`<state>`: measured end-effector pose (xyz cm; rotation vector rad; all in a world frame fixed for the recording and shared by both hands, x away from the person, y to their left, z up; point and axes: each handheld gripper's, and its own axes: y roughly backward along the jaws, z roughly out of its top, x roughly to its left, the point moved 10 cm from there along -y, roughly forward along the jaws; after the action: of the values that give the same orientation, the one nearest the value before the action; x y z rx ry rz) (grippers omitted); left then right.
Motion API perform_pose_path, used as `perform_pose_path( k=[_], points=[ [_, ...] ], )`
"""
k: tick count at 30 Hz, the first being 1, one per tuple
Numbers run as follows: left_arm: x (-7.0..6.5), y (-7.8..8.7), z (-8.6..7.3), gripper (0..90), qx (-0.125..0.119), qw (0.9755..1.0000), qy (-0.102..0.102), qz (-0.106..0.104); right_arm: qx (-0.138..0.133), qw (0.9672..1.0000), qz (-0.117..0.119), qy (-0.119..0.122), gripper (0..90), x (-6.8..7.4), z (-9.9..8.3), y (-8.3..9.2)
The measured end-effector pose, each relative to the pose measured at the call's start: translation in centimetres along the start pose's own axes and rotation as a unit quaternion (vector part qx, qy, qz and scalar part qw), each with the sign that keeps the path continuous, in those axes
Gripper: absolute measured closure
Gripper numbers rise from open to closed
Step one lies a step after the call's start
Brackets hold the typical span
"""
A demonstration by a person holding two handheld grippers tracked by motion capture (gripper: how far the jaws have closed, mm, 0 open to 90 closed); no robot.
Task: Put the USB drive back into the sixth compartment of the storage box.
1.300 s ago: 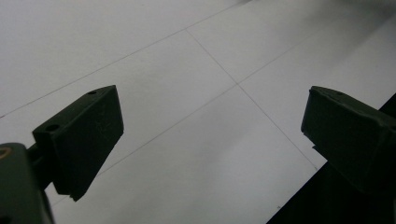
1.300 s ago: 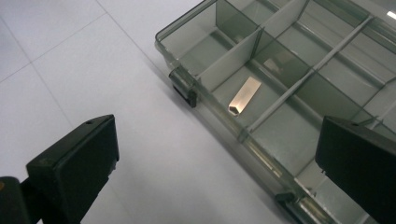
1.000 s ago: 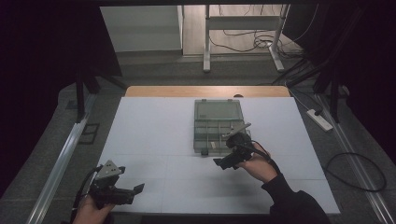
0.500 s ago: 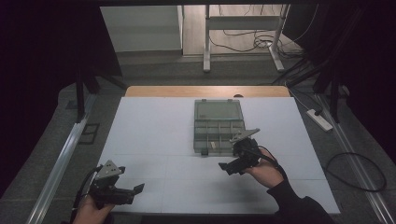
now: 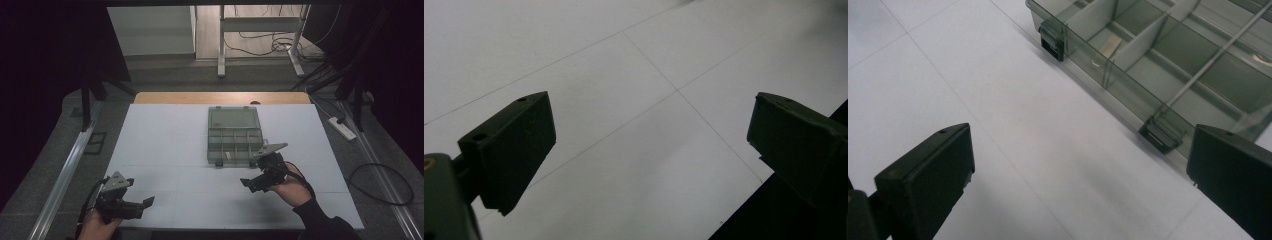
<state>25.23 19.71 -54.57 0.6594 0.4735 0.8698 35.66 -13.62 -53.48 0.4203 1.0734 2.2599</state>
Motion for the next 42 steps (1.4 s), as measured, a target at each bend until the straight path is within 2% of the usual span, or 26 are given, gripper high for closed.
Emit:
perform_pose_path(
  k=[27, 38, 42],
  points=[
    [0.0, 0.0, 0.0, 4.1, 0.001, 1.0, 0.003, 0.001, -0.005, 0.9987, -0.037, -0.034, 0.0, -1.8, -5.1, 4.4],
    [0.1, 0.0, 0.0, 4.1, 0.002, 1.0, 0.004, 0.003, -0.014, 0.9967, -0.063, -0.049, 0.0, -2.4, -7.5, 6.5],
    [0.1, 0.0, 0.0, 4.1, 0.001, 1.0, 0.004, 0.004, -0.019, 0.9951, -0.073, -0.064, 0.0, -2.5, -8.7, 7.3]
  ],
)
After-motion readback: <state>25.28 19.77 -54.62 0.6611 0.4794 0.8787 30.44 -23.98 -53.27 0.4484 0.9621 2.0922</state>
